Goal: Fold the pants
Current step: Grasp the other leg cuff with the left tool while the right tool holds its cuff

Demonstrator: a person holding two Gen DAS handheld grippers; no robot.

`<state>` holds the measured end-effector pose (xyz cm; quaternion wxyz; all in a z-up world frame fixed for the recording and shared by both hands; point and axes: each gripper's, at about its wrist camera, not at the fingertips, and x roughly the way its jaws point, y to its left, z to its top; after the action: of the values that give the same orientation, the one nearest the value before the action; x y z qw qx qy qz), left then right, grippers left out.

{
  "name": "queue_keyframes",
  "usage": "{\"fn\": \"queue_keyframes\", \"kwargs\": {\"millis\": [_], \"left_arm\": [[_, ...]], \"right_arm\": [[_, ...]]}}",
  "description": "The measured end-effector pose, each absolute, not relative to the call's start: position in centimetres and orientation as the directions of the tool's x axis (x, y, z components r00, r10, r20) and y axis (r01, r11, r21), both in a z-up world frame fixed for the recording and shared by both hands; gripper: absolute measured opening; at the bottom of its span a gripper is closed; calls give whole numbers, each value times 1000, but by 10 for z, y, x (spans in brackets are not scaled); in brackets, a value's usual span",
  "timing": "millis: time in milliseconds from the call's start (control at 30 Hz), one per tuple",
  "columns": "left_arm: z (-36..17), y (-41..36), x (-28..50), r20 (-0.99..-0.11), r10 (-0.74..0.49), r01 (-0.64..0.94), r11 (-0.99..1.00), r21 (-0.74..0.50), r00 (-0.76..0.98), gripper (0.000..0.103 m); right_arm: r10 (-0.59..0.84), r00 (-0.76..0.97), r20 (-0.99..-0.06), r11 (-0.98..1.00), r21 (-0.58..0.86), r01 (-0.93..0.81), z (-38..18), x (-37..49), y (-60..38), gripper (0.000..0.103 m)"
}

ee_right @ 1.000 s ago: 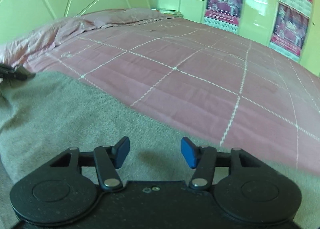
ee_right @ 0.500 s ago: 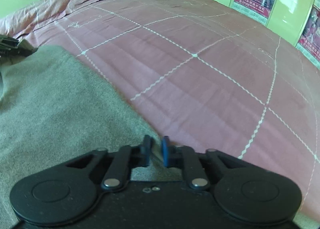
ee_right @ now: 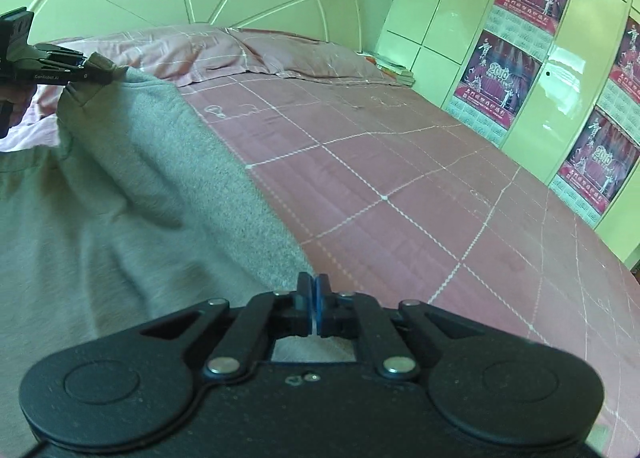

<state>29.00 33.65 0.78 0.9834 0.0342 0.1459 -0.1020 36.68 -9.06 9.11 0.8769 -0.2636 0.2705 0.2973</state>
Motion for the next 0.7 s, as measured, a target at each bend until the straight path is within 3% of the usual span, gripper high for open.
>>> {"fn": "queue_keyframes", "kwargs": {"millis": [233, 300, 367, 433, 500, 700], "left_arm": [[0, 306, 204, -299, -157, 217, 960, 179, 941, 18], [-9, 297, 183, -358, -132, 206, 962, 178, 924, 21], [-11, 291, 165, -367, -99, 166, 974, 156, 925, 31], [-8, 283, 144, -365, -31, 88, 986, 140, 930, 60], [-7, 282, 128, -380, -3, 44, 994, 101, 925, 64], [-13, 275, 101, -485, 43, -100, 991, -93, 874, 64]], "right_arm": [[329, 725, -605, 642, -419, -642, 61, 271, -93, 0], [284, 705, -650, 604, -450, -658, 37, 248, -88, 3], [276, 708, -650, 596, -462, -657, 25, 225, -88, 5], [288, 704, -649, 635, -421, -648, 24, 211, -92, 7], [300, 709, -638, 688, -371, -625, 27, 202, -99, 7], [318, 734, -600, 822, -212, -529, 39, 196, -125, 7]]}}
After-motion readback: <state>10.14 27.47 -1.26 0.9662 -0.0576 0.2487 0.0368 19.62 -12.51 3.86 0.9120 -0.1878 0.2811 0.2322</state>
